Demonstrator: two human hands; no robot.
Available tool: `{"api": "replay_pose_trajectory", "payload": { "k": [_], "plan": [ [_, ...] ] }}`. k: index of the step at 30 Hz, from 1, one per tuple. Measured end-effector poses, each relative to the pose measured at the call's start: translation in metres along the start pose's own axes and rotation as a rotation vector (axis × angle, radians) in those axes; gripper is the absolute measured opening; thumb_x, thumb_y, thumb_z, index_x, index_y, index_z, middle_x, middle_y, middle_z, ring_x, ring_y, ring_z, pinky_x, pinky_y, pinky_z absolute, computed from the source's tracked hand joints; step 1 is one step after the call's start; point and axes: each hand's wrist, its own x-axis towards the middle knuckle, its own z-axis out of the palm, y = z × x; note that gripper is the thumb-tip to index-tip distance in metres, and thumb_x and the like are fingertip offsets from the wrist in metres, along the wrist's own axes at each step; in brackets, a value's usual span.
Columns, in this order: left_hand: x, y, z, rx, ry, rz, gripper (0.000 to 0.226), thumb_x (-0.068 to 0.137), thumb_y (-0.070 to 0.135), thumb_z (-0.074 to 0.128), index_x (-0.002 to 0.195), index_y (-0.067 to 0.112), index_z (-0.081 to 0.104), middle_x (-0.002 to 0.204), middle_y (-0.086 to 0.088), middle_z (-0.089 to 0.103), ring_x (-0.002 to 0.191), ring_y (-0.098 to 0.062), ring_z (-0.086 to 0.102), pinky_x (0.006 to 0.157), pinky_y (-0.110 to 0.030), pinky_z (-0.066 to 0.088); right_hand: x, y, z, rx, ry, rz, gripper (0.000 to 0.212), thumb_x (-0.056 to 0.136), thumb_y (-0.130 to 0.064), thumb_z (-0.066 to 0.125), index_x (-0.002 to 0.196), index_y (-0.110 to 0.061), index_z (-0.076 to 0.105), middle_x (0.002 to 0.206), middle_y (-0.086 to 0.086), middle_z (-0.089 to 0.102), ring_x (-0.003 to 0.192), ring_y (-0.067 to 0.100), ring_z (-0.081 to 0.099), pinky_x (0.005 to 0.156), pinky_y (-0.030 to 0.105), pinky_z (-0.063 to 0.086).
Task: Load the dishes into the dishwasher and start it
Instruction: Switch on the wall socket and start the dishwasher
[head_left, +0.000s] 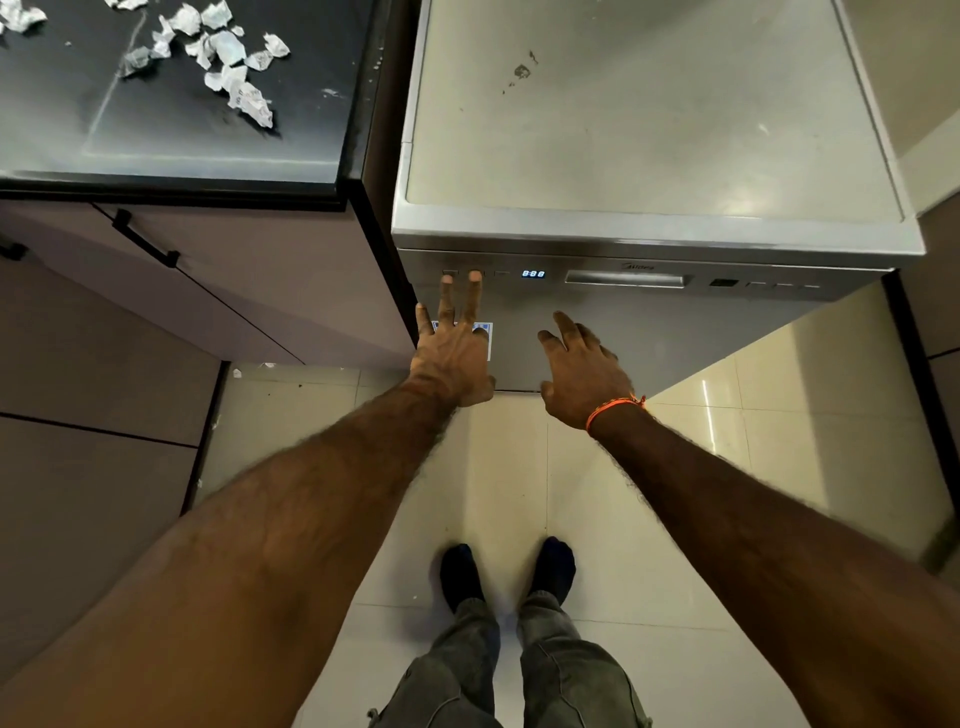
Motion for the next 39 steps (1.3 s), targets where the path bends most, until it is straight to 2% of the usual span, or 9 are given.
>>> {"api": "replay_pose_trajectory", "payload": {
  "k": [4,12,18,24,28,33,39],
  "plan": [
    [-0.005,0.003,0.003,-0.042,0.053,-0.007,0.06,0.084,0.049,0.068,0.136,0.019,0.061,0.163,-0.011,-0.033,0.148,-0.044,-0.028,0.118,-0.068,0.0,0.0,-0.006,-0.004,-0.014,0.041,-0.001,0.074,0.094,-0.032,0.061,0.157,-0.019,0.024,0.168,0.007,0.003,0.153,0.035,0.01,0.119,0.054,0.023],
    [-0.003,0.002,0.003,-0.019,0.027,0.019,0.072,0.088,0.051,0.064,0.15,0.019,0.045,0.162,-0.015,-0.033,0.149,-0.045,-0.026,0.12,-0.065,0.0,-0.003,-0.011,-0.005,-0.037,0.077,-0.009,0.075,0.093,-0.03,0.061,0.157,-0.017,0.024,0.168,0.009,0.002,0.154,0.036,0.005,0.121,0.055,0.018],
    [-0.002,0.001,0.008,-0.003,0.057,0.027,0.072,0.09,0.05,0.063,0.151,0.016,0.043,0.165,-0.017,-0.025,0.149,-0.046,-0.023,0.121,-0.064,0.001,-0.003,-0.002,0.003,-0.038,0.069,0.016,0.073,0.094,-0.031,0.059,0.157,-0.018,0.024,0.168,0.009,0.001,0.153,0.036,0.007,0.12,0.055,0.019],
    [0.002,-0.011,0.009,0.019,0.063,0.067,0.073,0.082,0.056,0.067,0.142,0.017,0.055,0.162,-0.011,-0.035,0.147,-0.044,-0.031,0.118,-0.069,-0.002,-0.001,0.004,0.005,-0.025,0.047,0.033,0.073,0.095,-0.033,0.06,0.157,-0.019,0.024,0.168,0.007,0.0,0.154,0.035,0.007,0.119,0.055,0.02],
    [-0.001,-0.015,0.009,0.045,0.059,0.058,0.069,0.08,0.059,0.066,0.137,0.02,0.061,0.162,-0.007,-0.036,0.148,-0.043,-0.03,0.118,-0.072,0.003,0.003,0.005,0.004,-0.03,0.047,0.038,0.073,0.094,-0.035,0.06,0.156,-0.019,0.024,0.168,0.008,0.002,0.153,0.035,0.009,0.119,0.055,0.021],
    [-0.009,0.013,0.0,-0.062,0.105,0.038,0.073,0.092,0.05,0.059,0.153,0.015,0.039,0.167,-0.015,-0.018,0.152,-0.044,-0.015,0.122,-0.065,0.012,-0.003,0.003,0.003,-0.03,0.046,0.047,0.075,0.094,-0.034,0.062,0.157,-0.019,0.024,0.168,0.008,0.003,0.153,0.036,0.011,0.119,0.055,0.022],
    [-0.022,0.051,-0.011,-0.118,0.104,0.091,0.09,0.095,0.046,0.059,0.161,0.012,0.01,0.166,-0.016,-0.019,0.154,-0.039,-0.013,0.124,-0.057,0.011,-0.023,0.024,-0.013,0.0,0.093,0.095,0.077,0.091,-0.034,0.064,0.155,-0.017,0.025,0.167,0.01,0.007,0.152,0.037,0.015,0.117,0.054,0.026]
  ]
}}
